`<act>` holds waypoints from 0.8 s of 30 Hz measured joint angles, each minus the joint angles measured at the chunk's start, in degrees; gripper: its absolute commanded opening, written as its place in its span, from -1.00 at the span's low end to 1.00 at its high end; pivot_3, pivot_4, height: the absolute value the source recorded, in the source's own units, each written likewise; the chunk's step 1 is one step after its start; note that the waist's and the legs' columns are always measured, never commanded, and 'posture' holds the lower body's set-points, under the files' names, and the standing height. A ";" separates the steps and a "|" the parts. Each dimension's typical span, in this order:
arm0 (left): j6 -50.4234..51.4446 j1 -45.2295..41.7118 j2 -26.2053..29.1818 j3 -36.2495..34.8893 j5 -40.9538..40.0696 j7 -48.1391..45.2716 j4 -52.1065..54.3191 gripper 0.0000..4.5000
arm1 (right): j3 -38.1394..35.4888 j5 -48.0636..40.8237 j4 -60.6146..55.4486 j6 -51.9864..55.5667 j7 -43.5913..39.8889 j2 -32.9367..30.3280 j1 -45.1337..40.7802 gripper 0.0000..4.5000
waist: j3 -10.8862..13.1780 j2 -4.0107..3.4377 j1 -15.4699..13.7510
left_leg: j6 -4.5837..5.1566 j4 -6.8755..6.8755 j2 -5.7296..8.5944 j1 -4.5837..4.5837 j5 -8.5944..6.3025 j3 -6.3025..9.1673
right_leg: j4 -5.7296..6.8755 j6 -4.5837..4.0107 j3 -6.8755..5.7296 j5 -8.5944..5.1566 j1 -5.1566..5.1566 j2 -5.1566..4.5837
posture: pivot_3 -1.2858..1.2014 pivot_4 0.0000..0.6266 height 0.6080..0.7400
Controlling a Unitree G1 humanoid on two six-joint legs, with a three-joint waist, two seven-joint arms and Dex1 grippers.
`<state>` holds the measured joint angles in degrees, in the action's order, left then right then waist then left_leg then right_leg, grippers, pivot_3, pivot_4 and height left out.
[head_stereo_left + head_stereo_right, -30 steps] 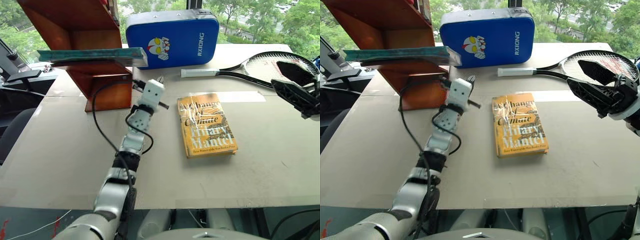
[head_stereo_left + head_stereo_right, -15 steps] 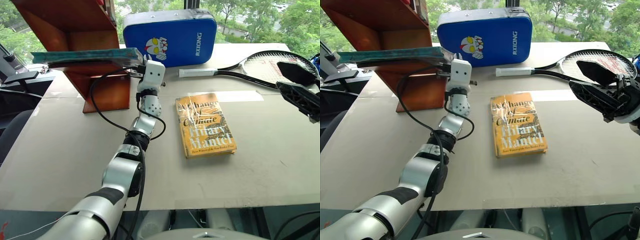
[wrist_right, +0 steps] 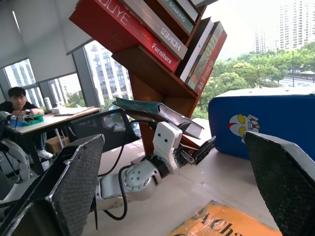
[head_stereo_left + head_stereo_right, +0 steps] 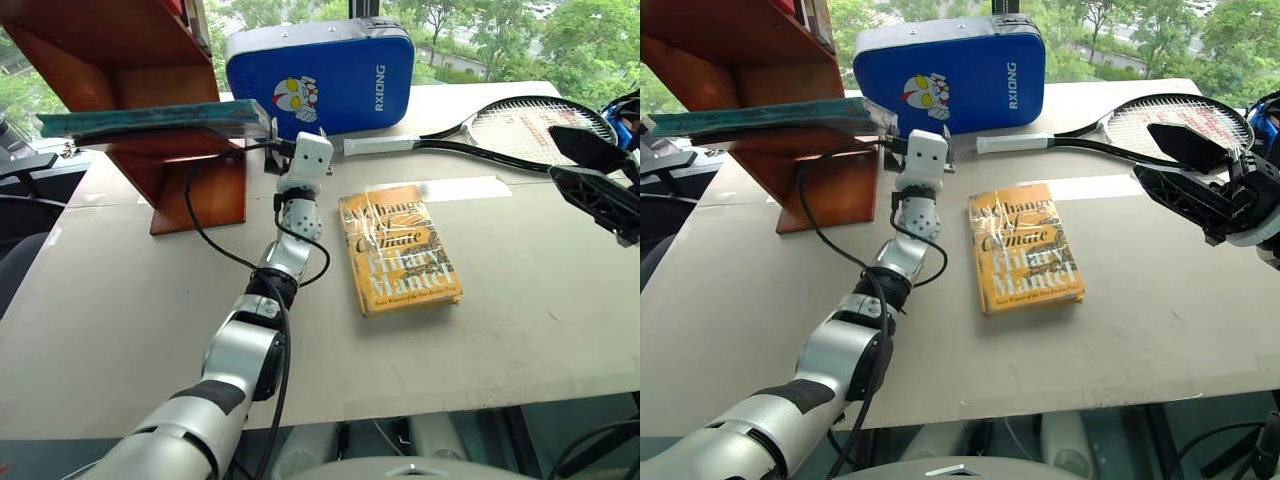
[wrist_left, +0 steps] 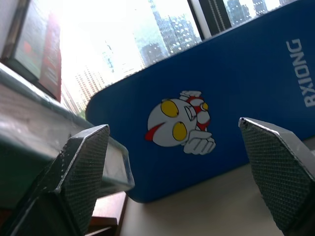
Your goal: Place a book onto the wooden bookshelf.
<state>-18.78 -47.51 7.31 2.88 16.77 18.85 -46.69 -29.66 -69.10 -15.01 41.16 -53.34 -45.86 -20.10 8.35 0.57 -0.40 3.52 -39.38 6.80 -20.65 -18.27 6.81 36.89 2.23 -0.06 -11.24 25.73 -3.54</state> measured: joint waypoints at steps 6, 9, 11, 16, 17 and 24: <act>4.74 8.43 0.49 0.36 -3.72 -12.18 7.75 0.97 | 0.00 1.08 -0.74 -0.59 0.08 0.73 1.82 1.00 | 0.00 0.00 -0.95 | 0.00 -0.05 0.00 -0.07 0.00 0.12 | -0.02 0.00 -0.12 0.00 -0.01 -0.03 | 0.03 -0.52 1.00; 7.78 12.48 0.54 0.21 -7.48 -18.86 14.01 0.97 | 0.04 1.77 -1.28 -1.26 0.05 1.12 2.56 1.00 | 0.00 0.00 -1.02 | 0.00 -0.06 0.01 -0.07 0.00 0.12 | -0.04 0.00 -0.10 0.00 -0.02 -0.03 | 0.03 -0.52 1.00; 10.15 14.89 0.60 -0.32 -10.53 -22.71 17.92 0.97 | 0.07 2.14 -1.46 -1.42 0.04 1.20 3.05 1.00 | 0.00 0.00 -0.96 | 0.00 -0.06 0.01 -0.06 0.00 0.13 | -0.03 0.00 -0.11 0.00 -0.02 -0.03 | 0.03 -0.52 1.00; 22.39 24.99 3.92 -1.95 -21.41 -34.89 35.09 0.97 | 0.17 2.75 -2.03 -1.52 -0.03 1.35 4.73 1.00 | -0.02 -0.03 -0.41 | 0.00 -0.03 0.00 -0.04 0.00 0.14 | -0.03 -0.01 -0.10 0.00 -0.01 0.00 | 0.03 -0.52 1.00; 26.54 29.96 6.67 -2.76 -25.07 -38.35 42.55 0.97 | 0.20 3.37 -2.11 -1.77 -0.13 1.37 5.57 1.00 | -0.03 -0.03 -0.26 | 0.00 -0.01 -0.02 0.00 0.00 0.13 | -0.03 -0.01 -0.07 0.00 -0.02 0.01 | 0.03 -0.52 1.00; 38.29 42.33 13.28 -8.45 -33.50 -43.51 58.46 0.43 | 0.84 5.29 -2.05 -3.20 -0.66 2.95 8.14 1.00 | -0.08 -0.07 -1.05 | 0.01 -0.06 0.00 0.03 0.00 0.17 | -0.04 -0.01 -0.11 0.00 -0.12 0.00 | 0.03 -0.52 1.00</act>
<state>19.52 -5.18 20.60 -5.56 -16.73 -24.66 11.77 -28.83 -63.81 -17.06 37.96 -54.00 -42.91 -11.97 8.27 0.50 -1.44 3.52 -39.44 6.79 -20.62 -18.28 6.98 36.85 2.22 -0.17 -11.23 25.61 -3.54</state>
